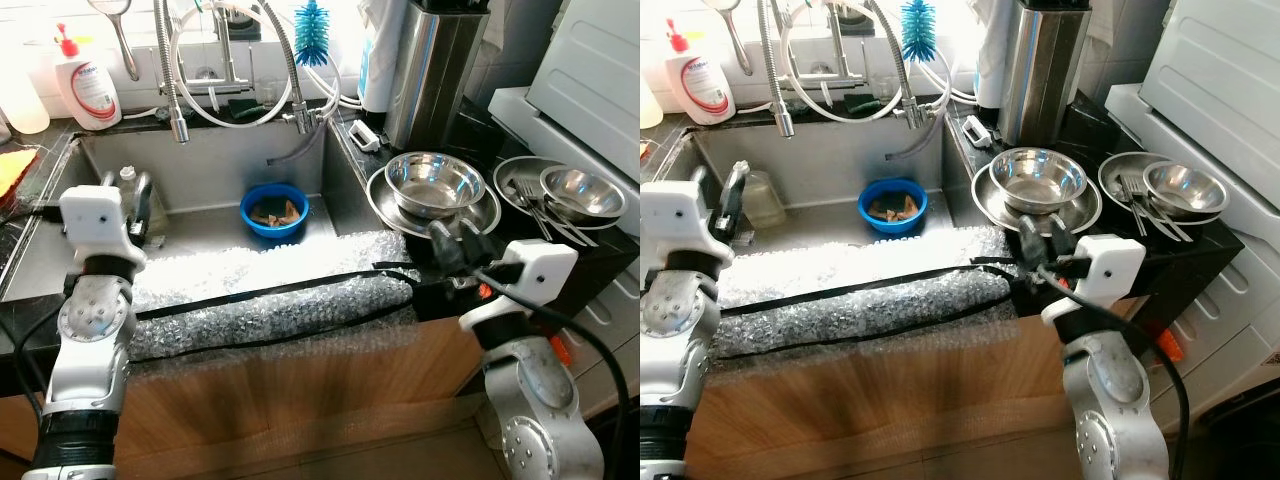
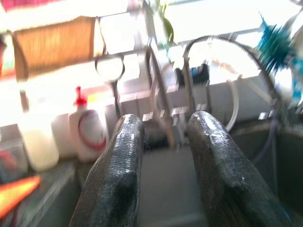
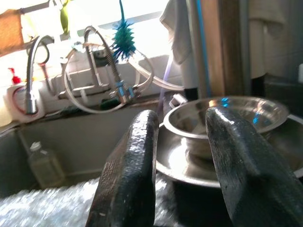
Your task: Kitchen organization
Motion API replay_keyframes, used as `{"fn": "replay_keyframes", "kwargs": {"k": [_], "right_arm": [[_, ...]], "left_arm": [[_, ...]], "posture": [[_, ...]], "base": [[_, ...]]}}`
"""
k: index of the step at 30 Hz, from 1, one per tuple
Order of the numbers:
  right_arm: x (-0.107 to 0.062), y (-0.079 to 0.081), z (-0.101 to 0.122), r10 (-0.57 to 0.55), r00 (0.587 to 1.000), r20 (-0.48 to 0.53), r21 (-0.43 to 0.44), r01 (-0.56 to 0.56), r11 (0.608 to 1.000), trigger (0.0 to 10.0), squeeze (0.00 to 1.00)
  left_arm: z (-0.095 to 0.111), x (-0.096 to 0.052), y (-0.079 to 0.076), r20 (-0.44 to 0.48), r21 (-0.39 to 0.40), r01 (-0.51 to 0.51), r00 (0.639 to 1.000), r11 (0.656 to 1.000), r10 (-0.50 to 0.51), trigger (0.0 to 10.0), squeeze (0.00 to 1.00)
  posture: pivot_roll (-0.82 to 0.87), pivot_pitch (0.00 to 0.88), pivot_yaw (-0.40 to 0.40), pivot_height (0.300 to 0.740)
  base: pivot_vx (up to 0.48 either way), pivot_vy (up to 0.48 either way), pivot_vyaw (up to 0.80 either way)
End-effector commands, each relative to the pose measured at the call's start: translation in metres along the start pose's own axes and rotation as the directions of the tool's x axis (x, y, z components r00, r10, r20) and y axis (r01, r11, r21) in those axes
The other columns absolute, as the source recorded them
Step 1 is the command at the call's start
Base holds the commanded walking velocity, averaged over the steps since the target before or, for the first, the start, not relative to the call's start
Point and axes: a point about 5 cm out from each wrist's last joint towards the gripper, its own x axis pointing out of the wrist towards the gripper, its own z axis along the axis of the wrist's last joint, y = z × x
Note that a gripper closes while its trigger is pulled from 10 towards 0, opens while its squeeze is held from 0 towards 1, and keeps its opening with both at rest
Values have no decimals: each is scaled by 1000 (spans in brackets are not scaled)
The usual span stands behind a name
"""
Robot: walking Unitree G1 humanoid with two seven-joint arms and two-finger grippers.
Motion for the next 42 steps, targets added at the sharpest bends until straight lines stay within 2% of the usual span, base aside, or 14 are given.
{"fn": "replay_keyframes", "kwargs": {"k": [1,7,8,9,10,13,14,15,16,18,23,28,36,42], "right_arm": [[3,-6,-2,-36,999,-28,-5,36,999,10000,0],[16,-23,6,-163,986,-24,53,164,985,10000,0],[19,-24,9,-165,986,-11,74,166,983,10000,157],[24,-25,14,-168,986,7,97,167,981,10000,494],[31,-28,18,-191,981,9,119,189,975,10000,1000],[45,-36,21,-259,966,-20,188,258,948,10000,1000],[47,-37,22,-268,963,-17,215,265,940,10000,922],[49,-37,23,-272,962,-12,236,267,935,10000,922],[51,-38,24,-276,961,-14,260,270,927,10000,388],[59,-41,23,-299,953,-38,285,297,911,10000,0],[72,-43,18,-312,945,-103,347,328,879,10000,0],[81,-46,10,-330,925,-190,361,378,852,10000,0],[91,-45,4,-325,917,-232,427,396,813,10000,0],[96,-40,5,-307,923,-232,459,382,802,10000,0]], "left_arm": [[13,4,0,48,27,12,999,1000,-14,10000,0],[11,-5,0,19,80,66,998,995,-67,10000,0],[9,-7,-1,9,80,68,998,994,-69,10000,0],[8,-9,-2,2,84,71,997,994,-72,10000,0],[7,-12,-5,-2,98,85,996,991,-85,10000,0],[8,-12,-11,0,95,99,995,990,-100,10000,0],[9,-12,-12,0,95,103,995,990,-103,10000,0],[9,-11,-12,-1,96,105,994,990,-105,10000,0],[9,-11,-13,0,96,107,994,990,-107,10000,0],[10,-9,-15,2,96,116,993,989,-117,10000,0],[11,-8,-17,1,97,128,992,987,-129,10000,0],[11,-8,-17,-3,99,132,991,986,-132,10000,0],[11,-6,-18,-4,97,135,991,986,-136,10000,0],[11,-5,-17,-4,100,133,991,986,-133,10000,0]], "posture": [[52,2,-20,740],[54,39,-18,740],[54,46,-19,740],[54,54,-18,740],[53,58,-20,740],[53,62,-19,740],[52,62,-19,740],[52,62,-19,740],[51,63,-16,740],[47,69,-13,740],[48,73,-13,740],[41,85,-12,740],[44,94,-9,740],[46,99,-7,740]], "base": [[0,0,0],[0,0,0],[0,0,0],[0,0,0],[0,0,0],[0,0,0],[0,0,0],[0,0,0],[0,0,0],[0,0,0],[0,0,0],[0,0,0],[0,0,0],[0,0,0]]}}
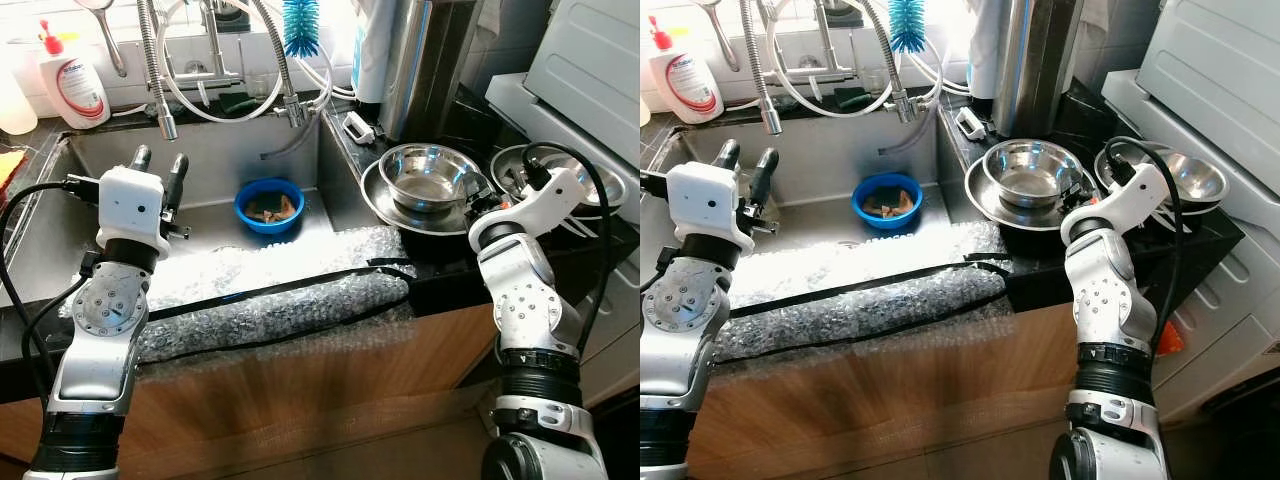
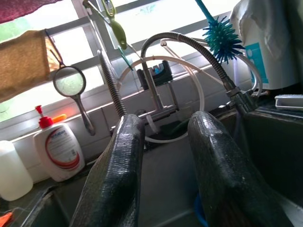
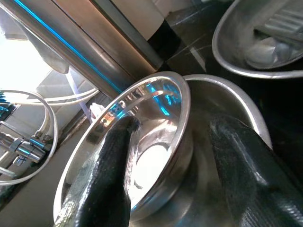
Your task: Kitchen organization
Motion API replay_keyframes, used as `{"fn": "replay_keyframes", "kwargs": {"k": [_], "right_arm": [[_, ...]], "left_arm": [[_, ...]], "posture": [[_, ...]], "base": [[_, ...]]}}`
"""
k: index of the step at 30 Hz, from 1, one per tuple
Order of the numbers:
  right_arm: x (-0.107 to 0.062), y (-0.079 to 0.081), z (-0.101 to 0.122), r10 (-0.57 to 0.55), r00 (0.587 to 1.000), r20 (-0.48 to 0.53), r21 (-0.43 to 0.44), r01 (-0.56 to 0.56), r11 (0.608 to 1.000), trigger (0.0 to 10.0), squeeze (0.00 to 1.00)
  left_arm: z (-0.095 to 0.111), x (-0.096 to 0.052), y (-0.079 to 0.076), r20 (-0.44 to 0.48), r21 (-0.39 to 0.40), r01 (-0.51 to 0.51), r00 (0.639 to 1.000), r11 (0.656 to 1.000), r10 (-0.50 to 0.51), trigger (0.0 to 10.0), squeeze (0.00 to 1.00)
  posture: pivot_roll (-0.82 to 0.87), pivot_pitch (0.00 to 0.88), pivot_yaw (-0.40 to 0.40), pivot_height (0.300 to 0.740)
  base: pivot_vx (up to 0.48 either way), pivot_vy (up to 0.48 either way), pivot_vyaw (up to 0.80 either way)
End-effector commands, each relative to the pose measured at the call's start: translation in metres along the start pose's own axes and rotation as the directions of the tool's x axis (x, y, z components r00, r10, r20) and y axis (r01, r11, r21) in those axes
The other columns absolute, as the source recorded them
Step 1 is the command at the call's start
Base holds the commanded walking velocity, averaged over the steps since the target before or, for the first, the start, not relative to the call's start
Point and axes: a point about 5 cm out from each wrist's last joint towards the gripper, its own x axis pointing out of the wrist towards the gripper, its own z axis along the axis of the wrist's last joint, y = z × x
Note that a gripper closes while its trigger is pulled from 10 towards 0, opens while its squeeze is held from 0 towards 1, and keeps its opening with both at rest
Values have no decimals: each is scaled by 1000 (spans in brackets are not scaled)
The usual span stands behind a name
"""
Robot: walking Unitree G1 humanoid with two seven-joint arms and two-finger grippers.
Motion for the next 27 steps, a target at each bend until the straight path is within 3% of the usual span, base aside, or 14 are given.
{"fn": "replay_keyframes", "kwargs": {"k": [1,22,27], "right_arm": [[2,4,3,3,1000,7,18,-3,1000,10000,0],[9,8,0,-19,999,-25,65,21,998,10000,0],[13,13,1,-21,999,-37,2,21,1000,10000,0]], "left_arm": [[5,2,1,13,15,3,1000,1000,-3,10000,0],[5,4,1,14,11,-4,1000,1000,4,10000,0],[5,5,2,14,10,-8,1000,1000,8,10000,0]], "posture": [[46,99,-7,740],[47,98,-9,740],[45,99,-10,740]], "base": [[0,0,0],[0,0,0],[0,0,0]]}}
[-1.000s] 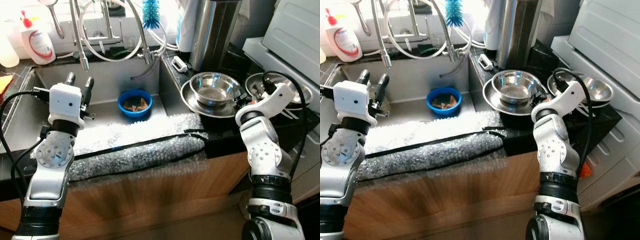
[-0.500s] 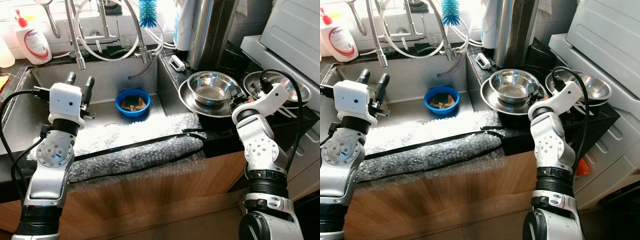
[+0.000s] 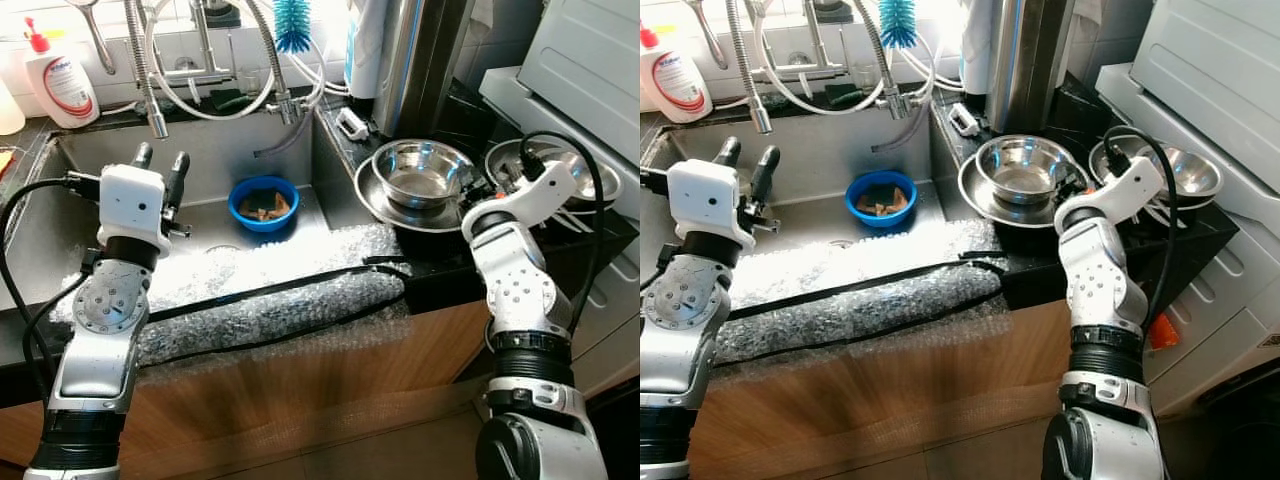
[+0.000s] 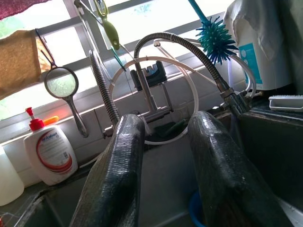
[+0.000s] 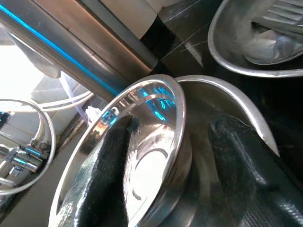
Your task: Kitchen organization
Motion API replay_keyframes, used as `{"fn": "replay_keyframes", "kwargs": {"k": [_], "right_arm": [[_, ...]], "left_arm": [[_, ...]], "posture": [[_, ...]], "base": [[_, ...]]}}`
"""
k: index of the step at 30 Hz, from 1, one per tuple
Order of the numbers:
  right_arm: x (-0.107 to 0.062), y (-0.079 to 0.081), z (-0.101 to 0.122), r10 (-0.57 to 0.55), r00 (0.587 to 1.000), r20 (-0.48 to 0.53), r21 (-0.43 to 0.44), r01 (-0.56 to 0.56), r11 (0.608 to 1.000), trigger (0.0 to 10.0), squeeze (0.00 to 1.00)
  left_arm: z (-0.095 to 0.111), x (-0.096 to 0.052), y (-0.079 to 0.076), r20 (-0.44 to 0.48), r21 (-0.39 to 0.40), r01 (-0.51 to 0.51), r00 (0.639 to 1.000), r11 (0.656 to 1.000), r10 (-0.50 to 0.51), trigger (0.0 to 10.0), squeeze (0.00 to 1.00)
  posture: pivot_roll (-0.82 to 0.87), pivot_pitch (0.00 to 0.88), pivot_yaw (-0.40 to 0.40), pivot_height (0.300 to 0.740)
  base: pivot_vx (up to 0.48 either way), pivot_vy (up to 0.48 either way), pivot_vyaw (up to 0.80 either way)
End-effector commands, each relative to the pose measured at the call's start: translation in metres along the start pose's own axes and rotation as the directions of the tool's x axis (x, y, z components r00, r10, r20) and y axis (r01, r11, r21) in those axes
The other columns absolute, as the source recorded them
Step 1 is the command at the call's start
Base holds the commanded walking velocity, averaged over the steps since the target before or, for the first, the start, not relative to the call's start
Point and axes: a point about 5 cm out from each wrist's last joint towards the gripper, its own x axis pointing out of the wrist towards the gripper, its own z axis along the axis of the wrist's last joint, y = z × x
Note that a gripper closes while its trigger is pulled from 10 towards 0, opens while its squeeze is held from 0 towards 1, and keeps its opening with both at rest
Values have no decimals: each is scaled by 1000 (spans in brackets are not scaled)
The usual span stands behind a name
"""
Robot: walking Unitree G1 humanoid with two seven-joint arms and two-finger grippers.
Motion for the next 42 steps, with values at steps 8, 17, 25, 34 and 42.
{"fn": "replay_keyframes", "kwargs": {"k": [8,17,25,34,42], "right_arm": [[7,14,1,7,999,-45,-109,-12,994,10000,0],[9,15,0,0,998,-63,-115,-7,993,0,0],[10,15,2,1,998,-61,-100,-7,995,0,0],[9,15,0,-2,998,-69,-80,-4,997,0,0],[9,16,4,5,999,-35,-58,-7,998,0,0]], "left_arm": [[4,3,3,9,11,-14,1000,1000,14,10000,0],[3,3,1,5,8,-4,1000,1000,4,10000,0],[3,4,-1,4,7,13,1000,1000,-13,10000,0],[3,4,-4,-1,2,36,999,999,-36,10000,0],[5,6,-6,5,1,45,999,999,-45,10000,0]], "posture": [[45,94,-13,740],[46,89,-15,740],[46,85,-14,740],[48,86,-12,740],[49,87,-10,740]], "base": [[0,0,0],[0,0,0],[0,0,0],[0,0,0],[0,0,0]]}}
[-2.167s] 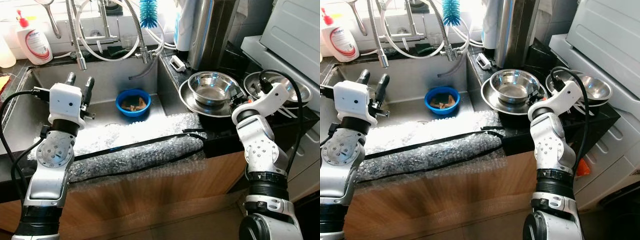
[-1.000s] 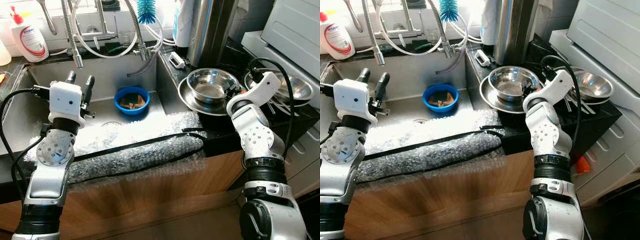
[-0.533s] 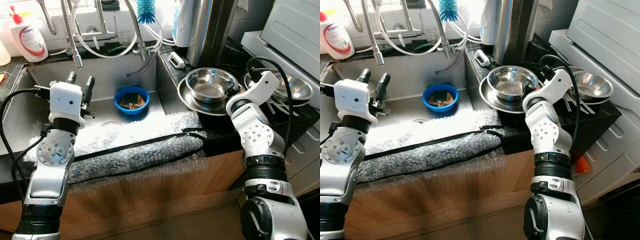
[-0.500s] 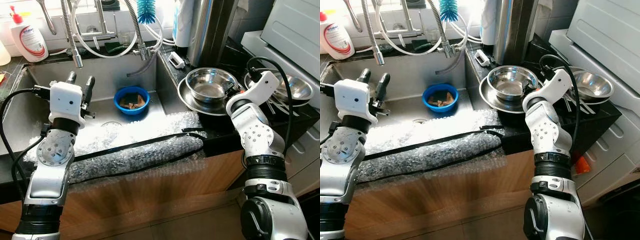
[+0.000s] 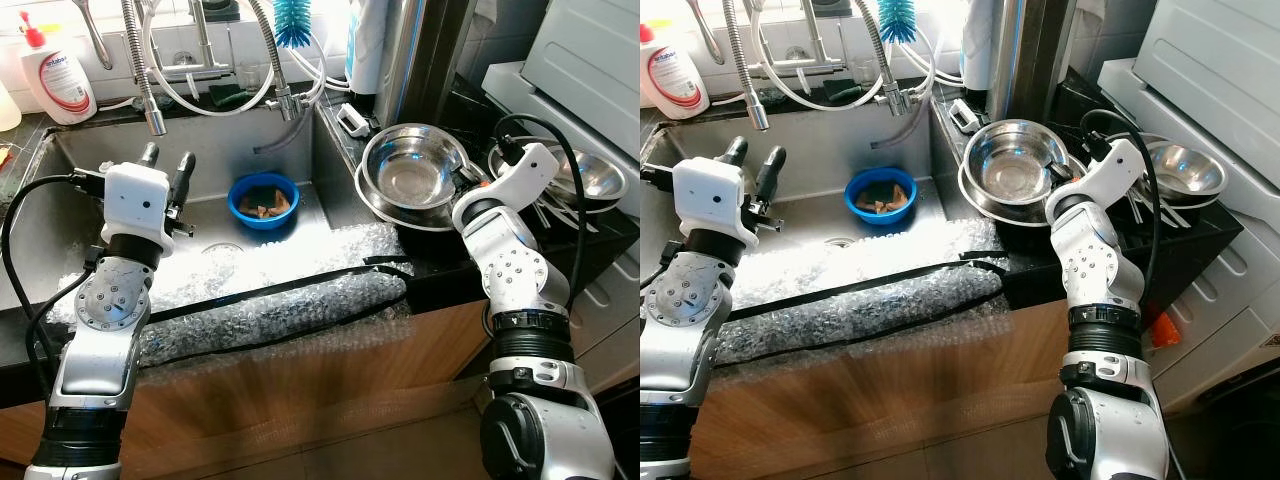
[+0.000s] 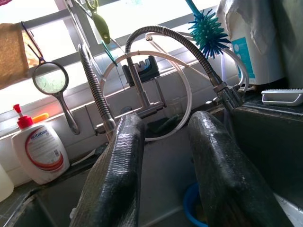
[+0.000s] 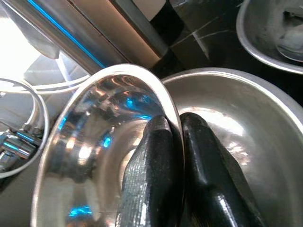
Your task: Kitchen organization
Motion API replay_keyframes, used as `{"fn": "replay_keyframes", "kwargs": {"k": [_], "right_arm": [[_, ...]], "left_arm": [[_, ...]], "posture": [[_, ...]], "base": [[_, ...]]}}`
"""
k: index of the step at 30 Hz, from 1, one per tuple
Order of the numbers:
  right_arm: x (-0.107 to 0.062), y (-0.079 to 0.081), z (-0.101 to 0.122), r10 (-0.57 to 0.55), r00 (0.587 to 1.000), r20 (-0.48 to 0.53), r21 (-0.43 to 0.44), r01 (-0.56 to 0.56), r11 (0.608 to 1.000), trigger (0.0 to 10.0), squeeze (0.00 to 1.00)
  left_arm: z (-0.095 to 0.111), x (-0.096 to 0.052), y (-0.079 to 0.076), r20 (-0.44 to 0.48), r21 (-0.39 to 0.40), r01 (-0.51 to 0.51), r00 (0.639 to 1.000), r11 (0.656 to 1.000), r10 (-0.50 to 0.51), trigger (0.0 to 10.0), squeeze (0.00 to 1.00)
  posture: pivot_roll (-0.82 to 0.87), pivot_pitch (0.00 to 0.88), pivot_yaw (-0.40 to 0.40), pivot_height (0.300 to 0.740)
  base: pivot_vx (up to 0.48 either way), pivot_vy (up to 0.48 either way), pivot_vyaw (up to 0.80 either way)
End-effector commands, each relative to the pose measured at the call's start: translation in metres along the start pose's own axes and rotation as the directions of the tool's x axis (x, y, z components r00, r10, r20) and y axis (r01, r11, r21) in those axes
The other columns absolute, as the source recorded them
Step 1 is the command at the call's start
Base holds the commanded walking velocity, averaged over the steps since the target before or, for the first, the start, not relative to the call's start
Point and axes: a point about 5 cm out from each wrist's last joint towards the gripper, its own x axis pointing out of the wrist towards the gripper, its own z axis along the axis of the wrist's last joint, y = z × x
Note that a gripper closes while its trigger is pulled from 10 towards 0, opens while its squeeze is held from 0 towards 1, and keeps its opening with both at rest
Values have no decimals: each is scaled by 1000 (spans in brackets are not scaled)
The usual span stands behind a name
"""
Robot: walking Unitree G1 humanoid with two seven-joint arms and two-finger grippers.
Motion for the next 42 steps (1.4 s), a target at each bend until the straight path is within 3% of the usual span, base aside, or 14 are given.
{"fn": "replay_keyframes", "kwargs": {"k": [1,8,9,10,11,12,18,20,26,28,36,39,41,42], "right_arm": [[0,2,2,1,1000,8,10,-1,1000,0,0],[-4,5,15,28,991,132,43,-34,998,0,0],[-5,7,17,40,989,144,46,-46,998,588,0],[-6,9,19,57,985,162,54,-67,996,3412,0],[-7,11,20,73,981,179,66,-86,994,9451,0],[-8,11,21,77,978,193,72,-93,993,10000,0],[-14,19,31,155,946,286,115,-195,974,10000,0],[-19,26,34,230,917,326,109,-278,954,10000,0],[-33,43,31,410,841,355,54,-456,888,10000,0],[-39,46,28,472,810,347,-5,-502,865,10000,0],[-55,34,13,592,766,250,-170,-567,806,10000,0],[-57,30,9,595,771,226,-184,-566,803,10000,0],[-59,29,5,592,775,220,-174,-566,806,10000,0],[-59,29,5,592,775,220,-174,-566,806,10000,0]], "left_arm": [[5,4,-3,13,6,14,1000,1000,-14,10000,0],[8,6,-2,30,6,2,1000,1000,-2,10000,0],[8,6,-2,31,7,-1,1000,1000,1,10000,0],[9,6,-2,35,8,-5,999,1000,5,10000,0],[10,7,-2,39,10,-10,999,1000,9,10000,0],[10,7,-1,41,12,-13,999,1000,12,10000,0],[14,8,2,56,22,-27,998,999,26,10000,0],[15,9,1,59,4,-28,998,1000,28,10000,0],[15,9,8,42,-75,-65,997,995,69,10000,0],[17,10,14,41,-108,-79,996,991,84,10000,0],[31,11,20,73,-290,-26,996,957,49,10000,0],[36,13,21,93,-324,-12,995,946,45,10000,0],[44,15,16,119,-411,41,993,911,9,10000,0],[44,15,16,119,-411,41,993,911,9,10000,0]], "posture": [[49,87,-10,740],[53,83,-10,740],[49,83,-8,740],[50,82,-10,740],[52,82,-10,740],[52,83,-10,740],[54,83,-11,740],[54,83,-12,740],[52,85,-13,740],[56,88,-14,740],[57,92,-20,740],[56,92,-22,740],[57,90,-21,740],[57,90,-21,740]], "base": [[0,0,0],[0,0,0],[0,0,0],[0,0,0],[0,0,0],[0,0,0],[0,0,0],[0,0,0],[0,0,0],[0,0,0],[0,0,0],[0,0,0],[0,0,0],[0,0,0]]}}
